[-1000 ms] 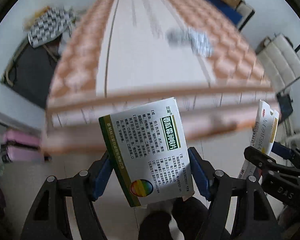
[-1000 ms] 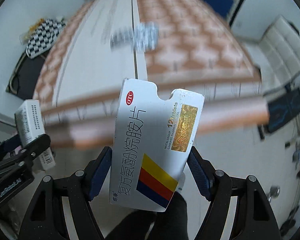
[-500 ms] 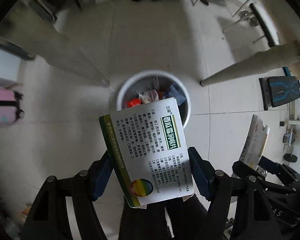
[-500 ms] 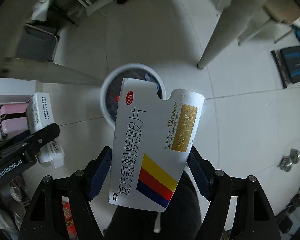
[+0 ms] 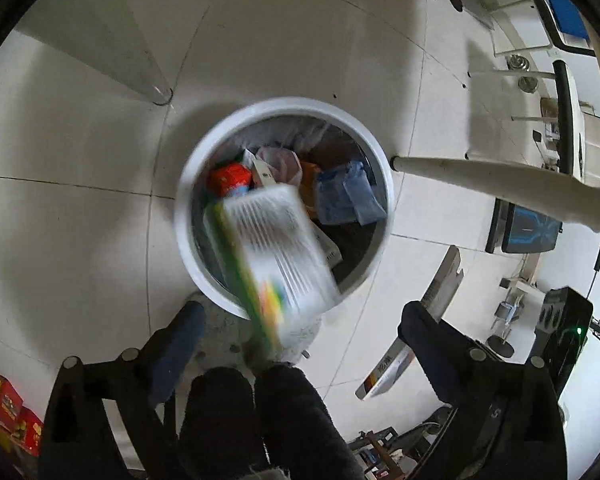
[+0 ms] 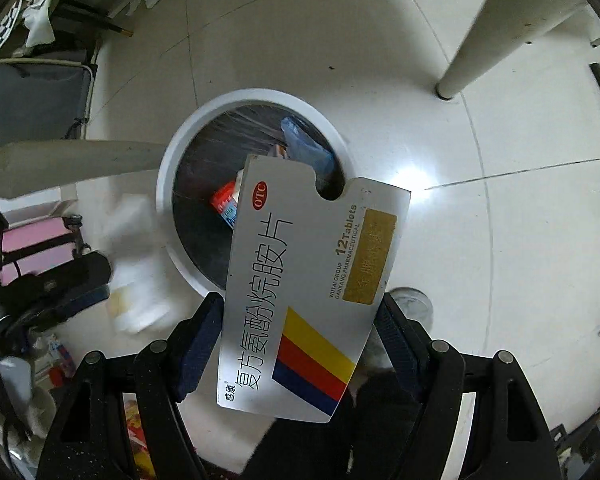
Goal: Collect trash
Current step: 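Carry both boxes down to the trash bin and open both tools, then raise both tools from the bin back over the table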
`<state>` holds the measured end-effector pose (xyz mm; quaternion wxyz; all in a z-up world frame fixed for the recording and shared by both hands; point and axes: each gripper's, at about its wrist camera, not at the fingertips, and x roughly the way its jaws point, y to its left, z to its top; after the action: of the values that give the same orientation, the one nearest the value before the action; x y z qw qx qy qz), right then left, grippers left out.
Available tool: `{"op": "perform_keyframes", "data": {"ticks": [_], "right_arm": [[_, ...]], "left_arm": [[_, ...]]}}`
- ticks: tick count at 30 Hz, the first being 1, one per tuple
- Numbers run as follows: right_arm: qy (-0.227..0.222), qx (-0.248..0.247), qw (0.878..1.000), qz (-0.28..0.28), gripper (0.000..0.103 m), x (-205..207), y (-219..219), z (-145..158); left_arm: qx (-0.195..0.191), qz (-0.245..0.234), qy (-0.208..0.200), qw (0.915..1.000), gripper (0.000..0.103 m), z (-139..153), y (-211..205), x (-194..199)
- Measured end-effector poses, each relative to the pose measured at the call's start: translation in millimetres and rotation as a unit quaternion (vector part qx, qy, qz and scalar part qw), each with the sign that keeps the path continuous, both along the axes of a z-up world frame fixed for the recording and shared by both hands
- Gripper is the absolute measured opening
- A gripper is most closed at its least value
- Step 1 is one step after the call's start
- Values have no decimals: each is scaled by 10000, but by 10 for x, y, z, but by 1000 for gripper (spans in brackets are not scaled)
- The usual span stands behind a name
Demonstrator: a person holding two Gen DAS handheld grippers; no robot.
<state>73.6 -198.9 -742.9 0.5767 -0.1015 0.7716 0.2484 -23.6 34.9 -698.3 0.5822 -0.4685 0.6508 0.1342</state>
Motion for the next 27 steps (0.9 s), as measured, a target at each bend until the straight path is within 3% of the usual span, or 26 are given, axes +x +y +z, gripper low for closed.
{"op": "perform_keyframes", "data": {"ticks": [2,3,4,7,11,13,18,27], "right_arm": [[156,122,9998,42,82,41,86,-44],[201,178,9996,62,99,51,105,-40],[210,252,9994,94,103,49,136,-36],[151,306,9991,253,103,28,204,0],[87,215,9990,377,103,-4,209,100],[-93,112,9987,498,103,-34,198,209],[-469,-133,9966,657,103,-115,178,534],[-1216,-384,9887,793,103,-219,64,1630]], "left_arm": [[159,14,45,9999,100,75,45,-45],[241,20,63,9997,100,122,63,-77],[328,34,79,9994,100,146,80,-106],[705,26,134,9974,100,205,85,-175],[1557,-226,319,9870,100,440,1,-259],[1760,-320,346,9833,100,535,-74,-295],[1977,-474,443,9781,100,802,-195,-364],[2232,-537,397,9725,100,1603,-374,-457]]}}
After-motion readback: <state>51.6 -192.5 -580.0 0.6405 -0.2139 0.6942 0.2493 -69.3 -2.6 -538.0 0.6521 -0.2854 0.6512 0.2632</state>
